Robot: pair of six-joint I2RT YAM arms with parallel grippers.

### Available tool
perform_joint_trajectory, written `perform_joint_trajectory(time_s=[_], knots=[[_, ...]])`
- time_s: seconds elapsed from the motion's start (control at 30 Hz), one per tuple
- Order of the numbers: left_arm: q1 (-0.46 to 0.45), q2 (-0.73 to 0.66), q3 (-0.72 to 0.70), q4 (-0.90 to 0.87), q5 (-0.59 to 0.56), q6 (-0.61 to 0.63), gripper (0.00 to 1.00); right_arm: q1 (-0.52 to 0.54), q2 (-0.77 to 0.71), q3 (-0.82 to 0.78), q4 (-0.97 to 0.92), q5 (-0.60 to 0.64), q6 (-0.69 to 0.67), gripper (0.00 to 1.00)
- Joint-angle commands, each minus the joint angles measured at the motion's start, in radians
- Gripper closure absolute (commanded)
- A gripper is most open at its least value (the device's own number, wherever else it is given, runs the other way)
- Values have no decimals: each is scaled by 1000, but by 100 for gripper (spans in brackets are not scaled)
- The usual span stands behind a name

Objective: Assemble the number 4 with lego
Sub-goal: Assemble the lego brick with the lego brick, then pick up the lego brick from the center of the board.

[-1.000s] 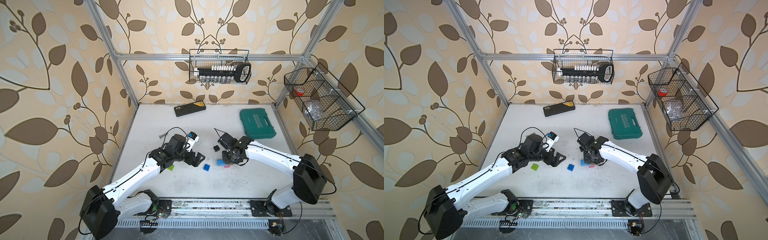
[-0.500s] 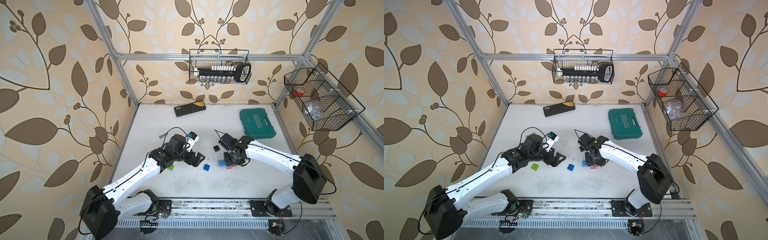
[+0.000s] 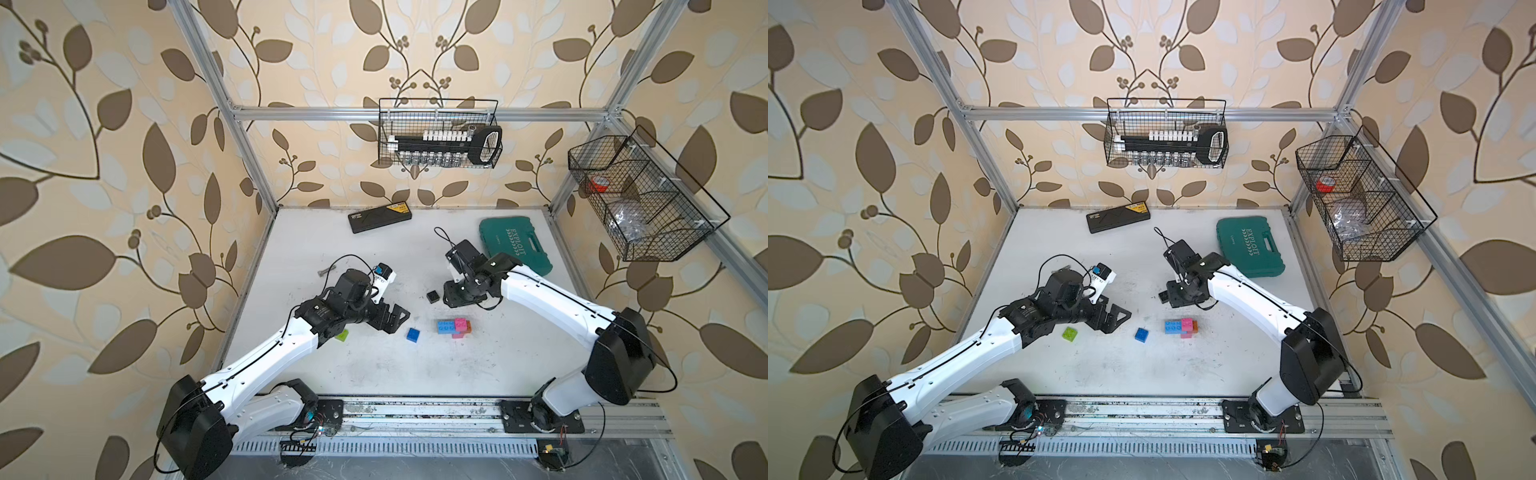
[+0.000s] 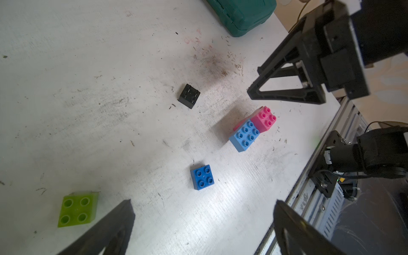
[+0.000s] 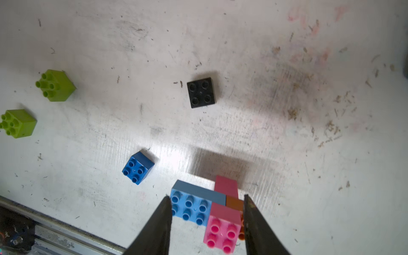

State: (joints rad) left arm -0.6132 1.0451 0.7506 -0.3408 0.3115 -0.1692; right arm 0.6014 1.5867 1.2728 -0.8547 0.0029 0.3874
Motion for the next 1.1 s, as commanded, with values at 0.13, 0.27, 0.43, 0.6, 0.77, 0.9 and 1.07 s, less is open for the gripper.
perform_joint_trajectory(time_s=[0.13, 0.27, 0.43, 0.6, 0.77, 0.9, 1.07], knots=[[9, -77, -56, 6, 23, -82, 1, -9, 191, 143, 4, -65, -187, 52], [10, -88, -66, 6, 20, -89, 1, -9, 256, 172, 20, -39, -194, 52], [9, -83, -67, 13, 20, -90, 1, -9, 328, 200, 34, 0, -194, 52], [9, -79, -69, 19, 18, -90, 1, -4, 392, 237, 34, 28, -205, 51], [10, -76, -71, 24, 15, -89, 1, -2, 445, 262, 34, 46, -206, 51], [10, -76, -73, 24, 12, -88, 1, -2, 473, 264, 46, 42, -203, 52], [10, -71, -71, 28, 11, -87, 1, -2, 496, 265, 54, 36, -197, 57]])
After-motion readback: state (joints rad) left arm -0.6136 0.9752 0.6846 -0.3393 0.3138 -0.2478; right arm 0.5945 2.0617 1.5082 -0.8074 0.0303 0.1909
